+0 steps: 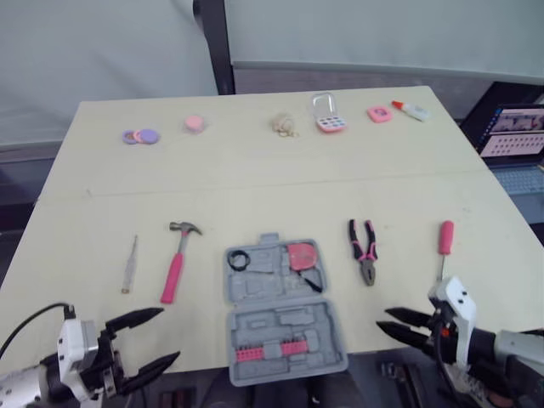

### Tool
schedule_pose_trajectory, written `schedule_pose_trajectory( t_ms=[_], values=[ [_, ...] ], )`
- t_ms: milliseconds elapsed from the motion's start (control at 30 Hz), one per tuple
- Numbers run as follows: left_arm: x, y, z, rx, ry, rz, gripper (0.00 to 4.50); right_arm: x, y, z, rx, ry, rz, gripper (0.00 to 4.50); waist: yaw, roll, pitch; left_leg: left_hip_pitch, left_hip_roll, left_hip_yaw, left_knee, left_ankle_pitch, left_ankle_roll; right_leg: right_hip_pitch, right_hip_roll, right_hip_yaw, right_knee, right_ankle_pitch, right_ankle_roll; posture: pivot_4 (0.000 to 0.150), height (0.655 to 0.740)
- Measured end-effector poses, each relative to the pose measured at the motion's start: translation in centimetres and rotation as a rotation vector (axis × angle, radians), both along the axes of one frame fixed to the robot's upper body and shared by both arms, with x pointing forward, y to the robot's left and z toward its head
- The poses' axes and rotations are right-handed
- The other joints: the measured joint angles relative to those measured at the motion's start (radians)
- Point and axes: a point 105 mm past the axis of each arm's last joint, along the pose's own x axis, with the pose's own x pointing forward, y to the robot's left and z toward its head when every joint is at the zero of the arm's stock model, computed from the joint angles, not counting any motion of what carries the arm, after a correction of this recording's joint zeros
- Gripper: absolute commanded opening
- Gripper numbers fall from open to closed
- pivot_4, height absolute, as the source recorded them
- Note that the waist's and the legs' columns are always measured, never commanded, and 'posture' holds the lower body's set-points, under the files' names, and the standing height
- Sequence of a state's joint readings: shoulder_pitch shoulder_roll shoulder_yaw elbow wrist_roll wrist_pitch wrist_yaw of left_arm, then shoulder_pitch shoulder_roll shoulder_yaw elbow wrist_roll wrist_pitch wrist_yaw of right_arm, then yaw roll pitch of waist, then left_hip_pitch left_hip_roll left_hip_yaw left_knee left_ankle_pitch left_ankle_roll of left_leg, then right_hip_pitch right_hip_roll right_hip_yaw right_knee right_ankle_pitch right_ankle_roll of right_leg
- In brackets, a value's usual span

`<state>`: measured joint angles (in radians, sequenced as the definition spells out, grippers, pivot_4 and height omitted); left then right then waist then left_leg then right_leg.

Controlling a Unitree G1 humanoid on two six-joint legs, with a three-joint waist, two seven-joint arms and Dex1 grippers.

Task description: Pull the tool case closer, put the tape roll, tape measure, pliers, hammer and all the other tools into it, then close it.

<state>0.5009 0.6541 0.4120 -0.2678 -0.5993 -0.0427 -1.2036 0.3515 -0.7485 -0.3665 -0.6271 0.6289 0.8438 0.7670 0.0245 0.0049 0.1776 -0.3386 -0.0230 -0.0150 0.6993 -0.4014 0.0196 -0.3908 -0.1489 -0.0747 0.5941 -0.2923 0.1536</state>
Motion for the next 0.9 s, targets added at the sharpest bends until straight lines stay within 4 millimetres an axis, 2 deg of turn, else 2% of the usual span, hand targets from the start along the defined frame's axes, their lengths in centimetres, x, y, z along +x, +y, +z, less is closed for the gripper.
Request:
schedule_pose_trajectory(
  t_ms=[33,67,233,400,500,900],
  values=[
    [0.3,-0.2,0.3,0.000,-0.007,-0.020,4.50,0.3,0.2,0.3,0.000,-0.016,-0.027,4.24,0.000,0.001,0.000,0.000,0.000,0.000,0.000,0.000,0.000,0.000,0.000,0.000,0.000,0.000,0.000,0.150,0.7400],
    [0.6,-0.3,0.6,0.001,-0.012,-0.038,4.50,0.5,0.4,0.5,0.003,-0.025,-0.045,4.45,-0.001,0.001,0.000,0.000,-0.001,0.000,0.000,-0.001,-0.001,-0.001,0.000,-0.001,0.000,0.000,0.000,0.150,0.7400],
    [2.3,-1.4,2.1,0.006,-0.048,-0.149,4.50,0.8,2.4,1.0,0.007,-0.063,-0.146,4.45,-0.001,0.002,-0.001,0.000,-0.003,0.001,0.000,-0.001,-0.001,-0.001,0.001,-0.002,0.001,0.000,0.000,0.150,0.7400],
    [4.3,-2.4,2.8,-0.001,-0.101,-0.219,4.50,2.2,2.3,0.5,-0.037,-0.080,-0.334,4.45,-0.003,0.002,-0.002,0.000,-0.003,0.002,0.000,-0.001,-0.002,-0.002,0.002,-0.002,0.003,0.000,0.000,0.150,0.7400],
    [5.1,-2.9,2.6,0.023,-0.113,-0.243,4.50,3.0,2.2,0.1,-0.068,-0.088,-0.423,4.45,-0.007,0.003,-0.002,0.001,-0.004,0.002,-0.001,-0.001,-0.002,-0.003,0.002,-0.002,0.004,0.000,0.000,0.150,0.7400],
    [5.8,-4.5,2.9,0.028,-0.132,-0.218,4.50,5.7,2.9,-0.6,-0.097,-0.102,-0.529,4.45,-0.027,0.003,-0.002,0.001,-0.003,0.002,-0.001,-0.001,-0.002,-0.003,0.002,-0.002,0.005,0.000,0.000,0.150,0.7400]
  ],
)
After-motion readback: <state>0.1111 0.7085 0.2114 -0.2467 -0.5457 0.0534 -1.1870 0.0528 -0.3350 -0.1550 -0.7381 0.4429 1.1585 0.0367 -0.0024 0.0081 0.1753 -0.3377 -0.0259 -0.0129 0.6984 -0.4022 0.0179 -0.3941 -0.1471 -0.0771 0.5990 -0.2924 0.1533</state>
